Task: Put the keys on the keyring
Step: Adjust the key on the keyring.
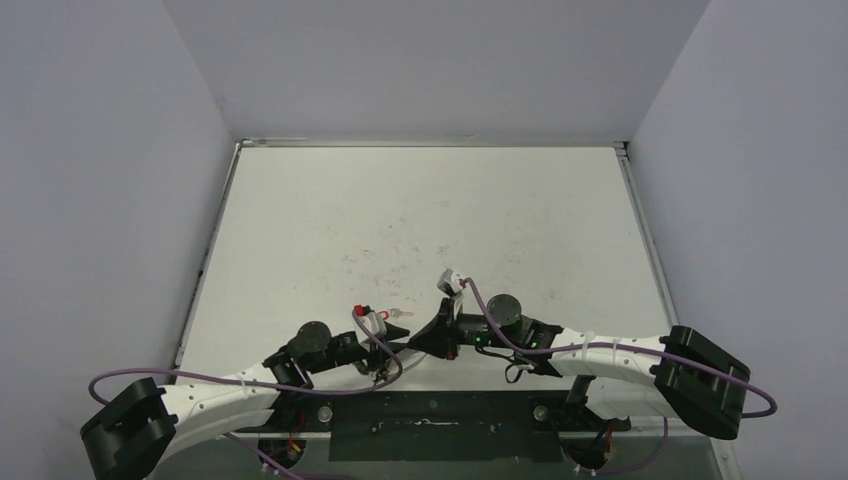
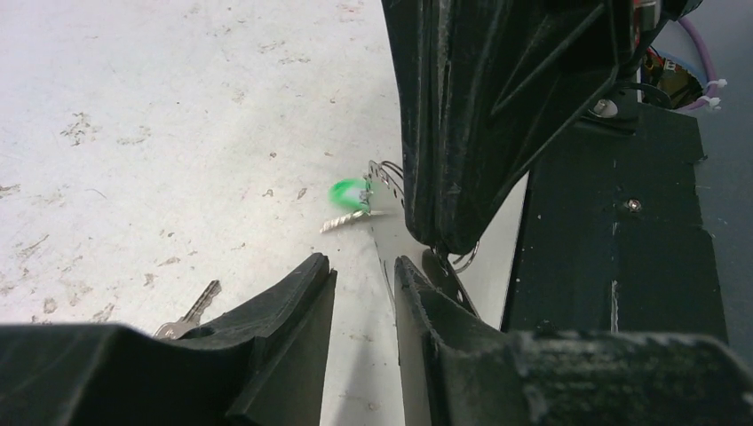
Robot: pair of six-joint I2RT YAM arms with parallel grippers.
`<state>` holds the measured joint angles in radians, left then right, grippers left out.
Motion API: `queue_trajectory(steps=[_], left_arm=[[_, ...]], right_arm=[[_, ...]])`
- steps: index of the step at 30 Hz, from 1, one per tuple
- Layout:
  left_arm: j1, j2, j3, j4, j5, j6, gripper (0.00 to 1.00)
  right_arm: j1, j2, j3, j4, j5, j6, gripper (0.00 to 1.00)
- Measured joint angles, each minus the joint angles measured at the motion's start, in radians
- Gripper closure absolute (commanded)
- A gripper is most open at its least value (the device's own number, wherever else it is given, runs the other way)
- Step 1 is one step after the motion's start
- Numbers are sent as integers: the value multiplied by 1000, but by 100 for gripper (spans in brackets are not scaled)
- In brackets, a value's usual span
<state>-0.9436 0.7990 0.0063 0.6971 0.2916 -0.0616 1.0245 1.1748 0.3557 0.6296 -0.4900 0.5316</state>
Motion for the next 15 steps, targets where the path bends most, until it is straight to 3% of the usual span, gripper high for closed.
queue_trajectory(steps=[15], left_arm=[[0, -71, 0, -51, 0, -12, 70]], right_arm=[[116, 13, 7, 21, 165, -8, 100]])
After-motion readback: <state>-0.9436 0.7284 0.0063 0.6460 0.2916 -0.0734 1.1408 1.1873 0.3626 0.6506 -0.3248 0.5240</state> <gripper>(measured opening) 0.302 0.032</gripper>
